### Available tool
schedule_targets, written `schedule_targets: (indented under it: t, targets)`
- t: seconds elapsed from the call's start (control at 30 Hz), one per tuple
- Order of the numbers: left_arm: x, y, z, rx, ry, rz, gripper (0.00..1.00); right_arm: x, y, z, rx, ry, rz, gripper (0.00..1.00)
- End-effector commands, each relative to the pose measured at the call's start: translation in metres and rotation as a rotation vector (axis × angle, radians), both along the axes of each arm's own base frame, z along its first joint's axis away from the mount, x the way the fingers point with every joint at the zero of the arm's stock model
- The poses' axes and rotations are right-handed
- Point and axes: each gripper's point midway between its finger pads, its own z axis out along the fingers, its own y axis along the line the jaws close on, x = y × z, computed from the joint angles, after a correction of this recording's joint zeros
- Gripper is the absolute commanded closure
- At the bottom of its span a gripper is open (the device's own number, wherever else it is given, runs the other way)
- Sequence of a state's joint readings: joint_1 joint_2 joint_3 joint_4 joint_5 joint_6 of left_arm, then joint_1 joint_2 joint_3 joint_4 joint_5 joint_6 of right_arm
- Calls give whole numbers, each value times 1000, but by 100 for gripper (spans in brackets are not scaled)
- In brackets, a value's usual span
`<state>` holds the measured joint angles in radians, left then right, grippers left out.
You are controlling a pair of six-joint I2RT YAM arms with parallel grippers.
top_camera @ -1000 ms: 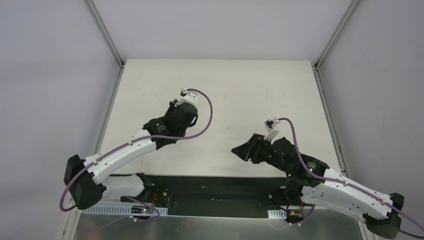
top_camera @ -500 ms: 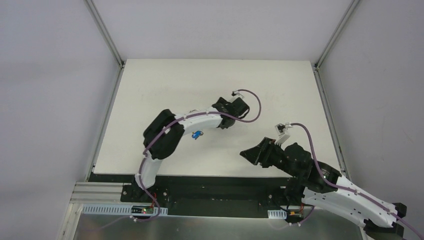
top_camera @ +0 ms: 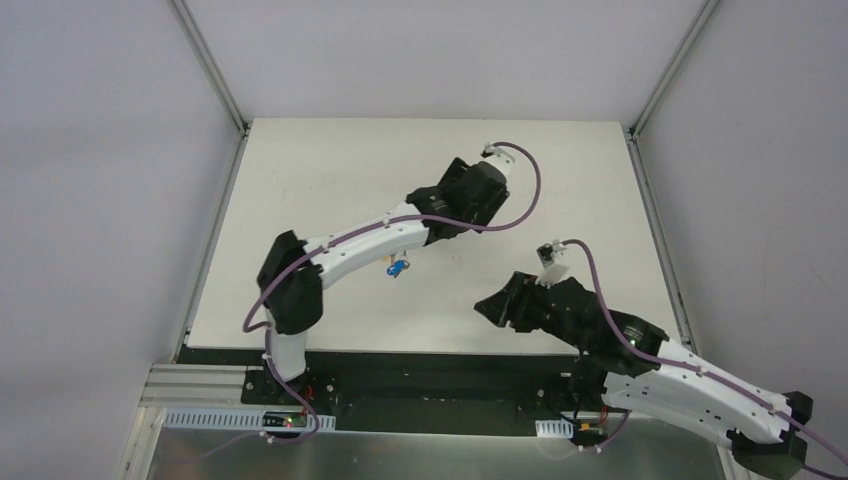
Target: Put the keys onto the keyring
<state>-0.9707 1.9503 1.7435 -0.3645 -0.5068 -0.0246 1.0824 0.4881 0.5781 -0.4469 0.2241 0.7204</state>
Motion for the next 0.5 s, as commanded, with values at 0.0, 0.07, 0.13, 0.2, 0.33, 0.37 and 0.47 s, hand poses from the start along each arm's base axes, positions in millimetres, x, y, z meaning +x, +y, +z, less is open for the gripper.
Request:
schedule_targets:
  t: [0.0, 0.07, 0.13, 0.2, 0.33, 0.37, 0.47]
  targets:
    - [-17, 71, 69, 0, -128, 96, 24, 17, 22, 19, -25, -52, 6, 42]
    - [-30, 102, 91, -24, -172, 145, 23, 28, 30, 17, -82, -57, -6, 44]
    - [-46, 133, 114, -62, -211, 182, 24, 42, 38, 19, -121, -68, -21, 45]
    - [-65, 163, 131, -100, -241, 197, 24, 59, 47, 21, -128, -62, -42, 47]
    - [-108, 213, 146, -243, -246, 212, 27, 98, 62, 21, -114, -34, -87, 48]
    - [-118, 222, 145, -272, -241, 204, 27, 108, 65, 18, -125, -23, -97, 49]
    - [-145, 241, 139, -348, -224, 143, 28, 135, 83, 11, -186, -19, -92, 49]
